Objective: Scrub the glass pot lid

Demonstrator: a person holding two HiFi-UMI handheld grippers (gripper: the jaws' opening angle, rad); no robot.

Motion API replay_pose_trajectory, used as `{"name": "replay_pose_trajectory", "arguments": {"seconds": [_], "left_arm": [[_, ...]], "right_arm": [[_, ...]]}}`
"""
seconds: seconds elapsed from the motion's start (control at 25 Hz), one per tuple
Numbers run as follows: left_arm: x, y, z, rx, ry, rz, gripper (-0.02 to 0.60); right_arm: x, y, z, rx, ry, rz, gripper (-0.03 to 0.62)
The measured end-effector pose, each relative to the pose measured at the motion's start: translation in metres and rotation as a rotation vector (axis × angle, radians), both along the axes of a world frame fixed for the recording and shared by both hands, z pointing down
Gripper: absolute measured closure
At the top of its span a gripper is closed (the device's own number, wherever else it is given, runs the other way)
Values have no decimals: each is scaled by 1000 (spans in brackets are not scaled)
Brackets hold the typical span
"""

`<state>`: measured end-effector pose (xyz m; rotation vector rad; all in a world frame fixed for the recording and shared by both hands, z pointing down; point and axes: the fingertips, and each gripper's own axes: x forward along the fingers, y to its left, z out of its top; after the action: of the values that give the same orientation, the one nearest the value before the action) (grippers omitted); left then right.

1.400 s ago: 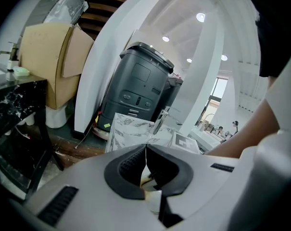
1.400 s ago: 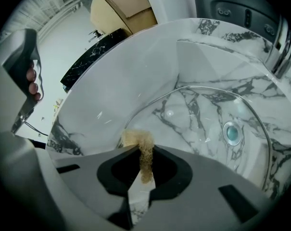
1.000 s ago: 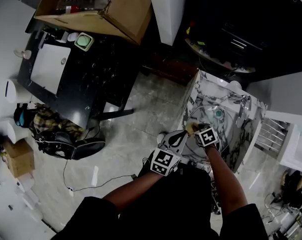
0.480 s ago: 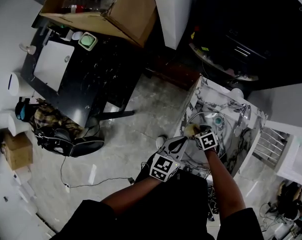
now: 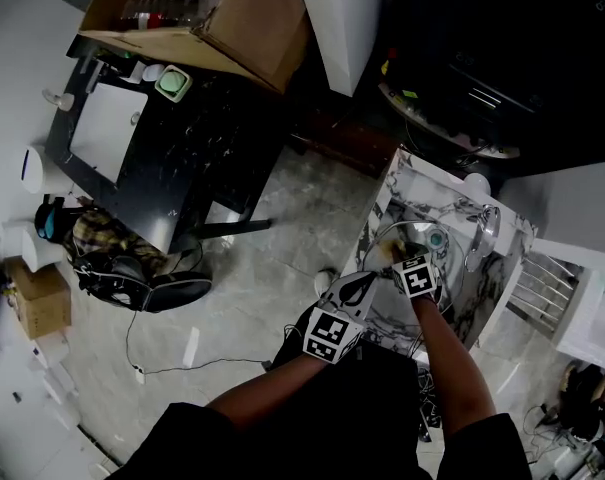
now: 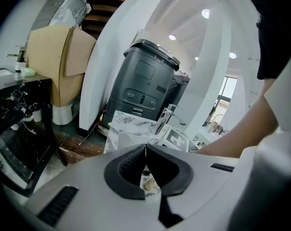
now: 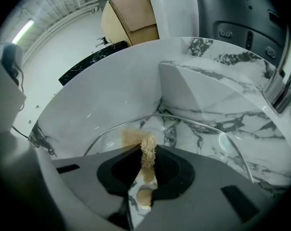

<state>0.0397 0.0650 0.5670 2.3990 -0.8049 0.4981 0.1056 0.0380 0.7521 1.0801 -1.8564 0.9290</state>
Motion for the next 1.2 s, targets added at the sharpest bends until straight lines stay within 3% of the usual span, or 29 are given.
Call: {"name": "replay_pose_trajectory", "arguments": {"seconds": [0.6,1.2], "left_arm": [[37,13,-1,-5,8,32,563],[50,25,4,-2,-7,33,564]], "right_arm": [[40,-3,2,33,45,167,536],[80,7,3,66,137,229,536]]}}
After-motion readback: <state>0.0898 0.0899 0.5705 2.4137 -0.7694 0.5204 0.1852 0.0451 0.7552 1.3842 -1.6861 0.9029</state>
